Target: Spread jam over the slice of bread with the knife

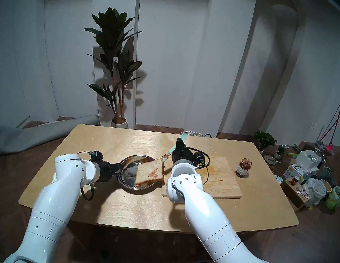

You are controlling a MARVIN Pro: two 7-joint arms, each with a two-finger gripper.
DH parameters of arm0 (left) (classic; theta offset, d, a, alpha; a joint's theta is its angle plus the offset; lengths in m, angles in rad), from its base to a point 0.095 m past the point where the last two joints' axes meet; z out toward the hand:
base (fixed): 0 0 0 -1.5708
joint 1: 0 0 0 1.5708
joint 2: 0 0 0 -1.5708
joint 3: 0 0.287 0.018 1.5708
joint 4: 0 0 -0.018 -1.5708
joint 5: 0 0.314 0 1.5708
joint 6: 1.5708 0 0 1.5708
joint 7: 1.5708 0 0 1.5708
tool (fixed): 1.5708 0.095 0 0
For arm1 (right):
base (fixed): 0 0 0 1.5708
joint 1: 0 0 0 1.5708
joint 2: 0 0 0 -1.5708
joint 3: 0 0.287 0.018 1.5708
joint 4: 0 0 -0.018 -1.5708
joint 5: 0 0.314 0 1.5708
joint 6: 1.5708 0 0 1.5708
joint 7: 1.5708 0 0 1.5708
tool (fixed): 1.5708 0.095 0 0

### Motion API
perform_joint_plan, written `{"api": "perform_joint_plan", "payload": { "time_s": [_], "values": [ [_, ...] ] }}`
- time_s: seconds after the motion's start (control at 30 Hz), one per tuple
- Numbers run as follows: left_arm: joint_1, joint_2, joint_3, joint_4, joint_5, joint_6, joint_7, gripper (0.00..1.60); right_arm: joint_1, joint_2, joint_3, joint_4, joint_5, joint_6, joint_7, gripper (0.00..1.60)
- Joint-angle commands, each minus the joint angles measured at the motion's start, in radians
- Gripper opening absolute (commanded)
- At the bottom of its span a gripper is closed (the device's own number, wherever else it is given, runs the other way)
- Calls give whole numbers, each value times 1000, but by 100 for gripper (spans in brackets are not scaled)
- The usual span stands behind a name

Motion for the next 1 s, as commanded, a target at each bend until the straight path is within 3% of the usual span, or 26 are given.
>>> {"api": "perform_joint_plan", "payload": {
  "time_s": [0.0, 0.97],
  "values": [
    [-22, -4, 8, -7, -4, 1, -6, 6, 67, -50, -21, 56, -47, -38, 34, 0],
    [-31, 10, 8, 7, -13, -2, -18, 0, 141, -100, -141, 264, -153, -88, 40, 0]
  ]
}}
